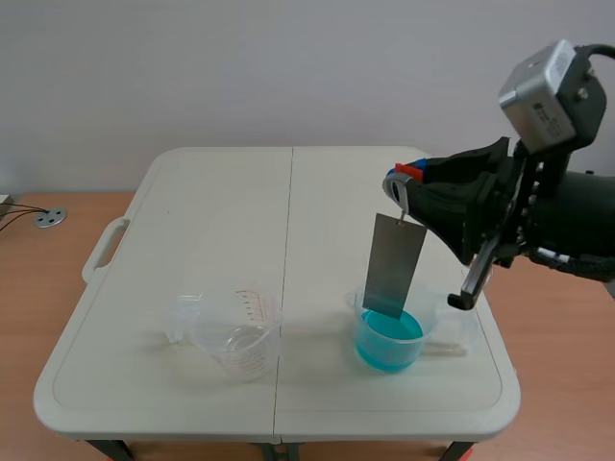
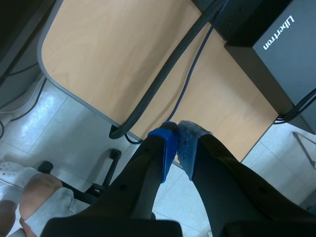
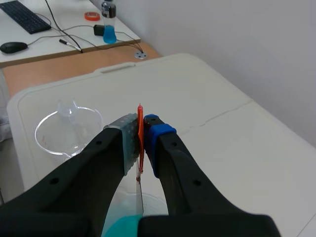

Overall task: Hold the metal plate by the orange handle, dip it into the blue solution, take it out and point at it, then put the plate back in the beaker on the left.
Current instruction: 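Raise the plate and point at it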

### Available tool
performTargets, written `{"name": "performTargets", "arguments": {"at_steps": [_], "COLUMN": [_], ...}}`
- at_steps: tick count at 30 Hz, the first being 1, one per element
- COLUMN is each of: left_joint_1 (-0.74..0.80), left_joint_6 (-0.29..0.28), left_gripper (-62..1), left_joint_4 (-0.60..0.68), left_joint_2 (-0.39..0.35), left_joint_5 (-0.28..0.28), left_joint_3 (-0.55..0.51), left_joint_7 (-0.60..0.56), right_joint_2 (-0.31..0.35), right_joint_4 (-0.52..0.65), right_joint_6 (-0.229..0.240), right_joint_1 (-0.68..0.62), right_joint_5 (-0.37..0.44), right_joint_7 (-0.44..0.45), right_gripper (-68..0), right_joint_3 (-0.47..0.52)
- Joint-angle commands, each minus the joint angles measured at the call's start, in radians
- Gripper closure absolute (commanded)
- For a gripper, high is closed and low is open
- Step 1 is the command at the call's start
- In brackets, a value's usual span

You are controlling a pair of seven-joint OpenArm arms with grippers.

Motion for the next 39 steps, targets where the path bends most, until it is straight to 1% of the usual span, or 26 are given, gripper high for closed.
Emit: {"name": "performTargets", "arguments": {"at_steps": [1, 4, 6, 8, 10, 14, 20, 23, 25, 28, 30, 33, 36, 39], "left_joint_1": [0.011, 0.010, 0.007, -0.008, -0.026, -0.066, -0.149, -0.223, -0.280, -0.360, -0.411, -0.498, -0.599, -0.700], "left_joint_6": [-0.009, -0.009, -0.008, -0.005, 0.006, 0.021, 0.021, 0.019, 0.010, -0.055, -0.092, -0.122, -0.124, -0.124], "left_gripper": [-2.8, -2.8, -2.8, -2.8, -2.8, -2.8, -2.8, -2.8, -2.8, -2.8, -2.8, -2.8, -2.8, -2.7], "left_joint_4": [0.005, 0.005, 0.006, 0.006, 0.007, 0.010, 0.056, 0.084, 0.105, 0.142, 0.168, 0.191, 0.192, 0.192], "left_joint_2": [0.005, 0.008, 0.006, 0.004, -0.003, -0.038, -0.079, -0.079, -0.078, -0.079, -0.078, -0.076, -0.060, -0.016], "left_joint_5": [-0.004, -0.005, 0.003, 0.013, 0.005, -0.047, -0.142, -0.179, -0.191, -0.191, -0.192, -0.191, -0.191, -0.182], "left_joint_3": [-0.005, -0.005, -0.008, -0.029, -0.068, -0.195, -0.418, -0.476, -0.476, -0.458, -0.428, -0.356, -0.265, -0.176], "left_joint_7": [-0.006, -0.010, -0.034, -0.051, -0.051, -0.051, -0.052, -0.080, -0.097, -0.097, -0.097, -0.096, -0.093, -0.084], "right_joint_2": [0.015, 0.023, 0.023, 0.023, 0.023, 0.023, 0.023, 0.023, 0.023, 0.023, 0.022, 0.022, 0.022, 0.022], "right_joint_4": [0.032, 0.076, 0.106, 0.135, 0.163, 0.214, 0.268, 0.294, 0.312, 0.336, 0.354, 0.375, 0.381, 0.381], "right_joint_6": [0.007, 0.007, 0.007, 0.007, 0.007, 0.007, 0.007, 0.007, 0.007, 0.007, 0.007, 0.007, 0.007, 0.007], "right_joint_1": [-0.006, -0.031, -0.044, -0.058, -0.067, -0.077, -0.077, -0.076, -0.076, -0.076, -0.076, -0.076, -0.076, -0.076], "right_joint_5": [0.019, 0.040, 0.042, 0.050, 0.061, 0.083, 0.162, 0.193, 0.211, 0.243, 0.257, 0.284, 0.304, 0.304], "right_joint_7": [0.015, 0.011, 0.007, 0.001, -0.006, -0.035, -0.098, -0.128, -0.148, -0.178, -0.197, -0.221, -0.229, -0.229], "right_gripper": [-1.3, -1.3, -1.3, -1.3, -1.3, -1.3, -1.3, -1.3, -1.3, -1.3, -1.3, -1.3, -1.3, -1.3], "right_joint_3": [0.025, 0.054, 0.076, 0.098, 0.118, 0.149, 0.184, 0.196, 0.201, 0.203, 0.205, 0.207, 0.208, 0.208]}}
